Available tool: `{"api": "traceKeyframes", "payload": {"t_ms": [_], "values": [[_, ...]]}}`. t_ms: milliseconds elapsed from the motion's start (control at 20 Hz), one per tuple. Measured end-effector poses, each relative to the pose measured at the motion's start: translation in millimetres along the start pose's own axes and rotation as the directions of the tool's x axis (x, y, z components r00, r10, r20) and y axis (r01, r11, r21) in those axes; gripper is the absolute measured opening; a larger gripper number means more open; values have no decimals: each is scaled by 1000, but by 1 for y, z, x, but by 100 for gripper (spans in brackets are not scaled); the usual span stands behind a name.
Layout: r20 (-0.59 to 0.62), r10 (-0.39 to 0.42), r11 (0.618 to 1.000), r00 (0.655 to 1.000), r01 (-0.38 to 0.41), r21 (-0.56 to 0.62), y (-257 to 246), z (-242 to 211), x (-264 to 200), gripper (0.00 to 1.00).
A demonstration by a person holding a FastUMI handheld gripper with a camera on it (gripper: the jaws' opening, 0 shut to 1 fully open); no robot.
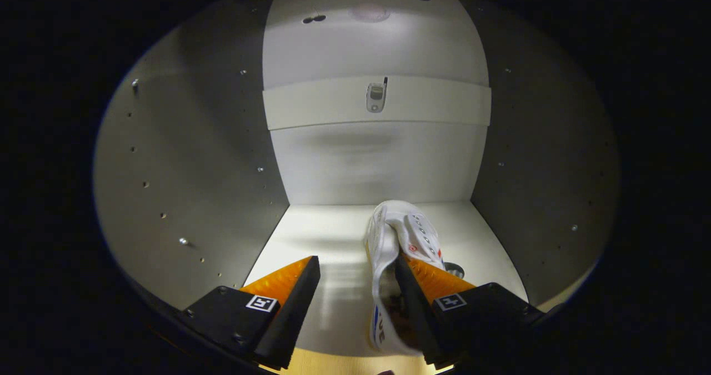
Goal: Open the shoe cabinet door, grab the shoes and put them into the shoe cabinet, then close the shoe cabinet door.
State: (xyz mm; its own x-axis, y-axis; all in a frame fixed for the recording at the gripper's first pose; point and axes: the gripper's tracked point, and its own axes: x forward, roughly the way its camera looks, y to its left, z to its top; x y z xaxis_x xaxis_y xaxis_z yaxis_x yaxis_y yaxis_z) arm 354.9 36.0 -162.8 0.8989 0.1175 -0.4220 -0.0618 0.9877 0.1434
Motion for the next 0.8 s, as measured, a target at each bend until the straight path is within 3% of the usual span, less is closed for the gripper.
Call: {"api": "traceKeyframes", "payload": {"t_ms": [300, 800], "values": [[143, -43, 997, 989, 34, 64, -14, 26, -72, 99], [384, -63, 998, 921, 66, 6, -14, 31, -287, 98]]}}
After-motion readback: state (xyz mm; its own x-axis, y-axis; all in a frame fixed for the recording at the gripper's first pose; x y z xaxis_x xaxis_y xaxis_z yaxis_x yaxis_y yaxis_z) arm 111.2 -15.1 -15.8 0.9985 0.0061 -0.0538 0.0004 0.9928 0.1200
